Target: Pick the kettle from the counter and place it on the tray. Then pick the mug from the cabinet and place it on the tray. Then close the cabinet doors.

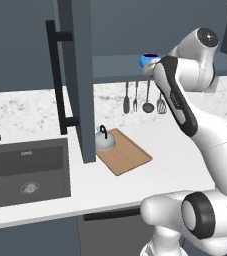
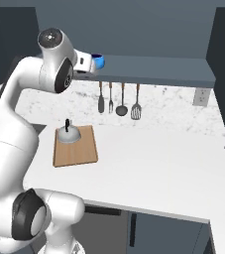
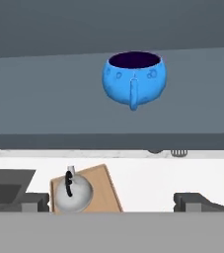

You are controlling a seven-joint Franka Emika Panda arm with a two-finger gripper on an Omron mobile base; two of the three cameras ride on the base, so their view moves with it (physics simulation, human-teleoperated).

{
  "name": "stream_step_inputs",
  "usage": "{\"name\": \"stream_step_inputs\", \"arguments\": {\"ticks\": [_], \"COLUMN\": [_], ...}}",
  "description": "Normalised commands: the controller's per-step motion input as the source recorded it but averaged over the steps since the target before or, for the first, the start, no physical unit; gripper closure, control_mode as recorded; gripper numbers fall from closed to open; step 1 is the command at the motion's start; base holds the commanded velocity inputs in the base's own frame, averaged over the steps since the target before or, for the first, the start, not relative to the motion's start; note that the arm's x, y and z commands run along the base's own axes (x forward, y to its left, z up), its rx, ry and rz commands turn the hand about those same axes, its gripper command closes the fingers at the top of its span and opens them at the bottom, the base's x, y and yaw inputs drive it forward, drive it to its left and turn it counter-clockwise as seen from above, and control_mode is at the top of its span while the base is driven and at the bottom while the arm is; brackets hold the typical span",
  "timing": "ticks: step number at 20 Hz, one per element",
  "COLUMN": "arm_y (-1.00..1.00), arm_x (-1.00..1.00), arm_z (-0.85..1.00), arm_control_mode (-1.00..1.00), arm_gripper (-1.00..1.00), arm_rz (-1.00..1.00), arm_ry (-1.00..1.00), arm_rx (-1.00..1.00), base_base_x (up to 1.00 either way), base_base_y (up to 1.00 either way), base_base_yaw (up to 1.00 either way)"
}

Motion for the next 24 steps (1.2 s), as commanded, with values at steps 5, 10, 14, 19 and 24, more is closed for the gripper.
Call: {"name": "stream_step_inputs", "arguments": {"ticks": [5, 10, 14, 19, 24], "arm_y": [-0.23, -0.13, 0.00, 0.00, 0.00], "arm_x": [0.31, 0.44, 0.37, 0.38, 0.38], "arm_z": [0.09, 0.00, -0.08, -0.10, -0.05], "arm_control_mode": [-1.00, -1.00, -1.00, -1.00, -1.00], "arm_gripper": [-1.00, -1.00, -1.00, -1.00, -1.00], "arm_rz": [-0.02, -0.04, 0.00, 0.00, 0.00], "arm_ry": [0.00, 0.00, -0.05, -0.08, 0.00], "arm_rx": [0.00, 0.00, 0.00, 0.00, 0.00], "base_base_x": [0.00, 0.00, 0.00, 0.00, 0.00], "base_base_y": [0.00, 0.00, 0.00, 0.00, 0.00], "base_base_yaw": [0.00, 0.00, 0.00, 0.00, 0.00]}}
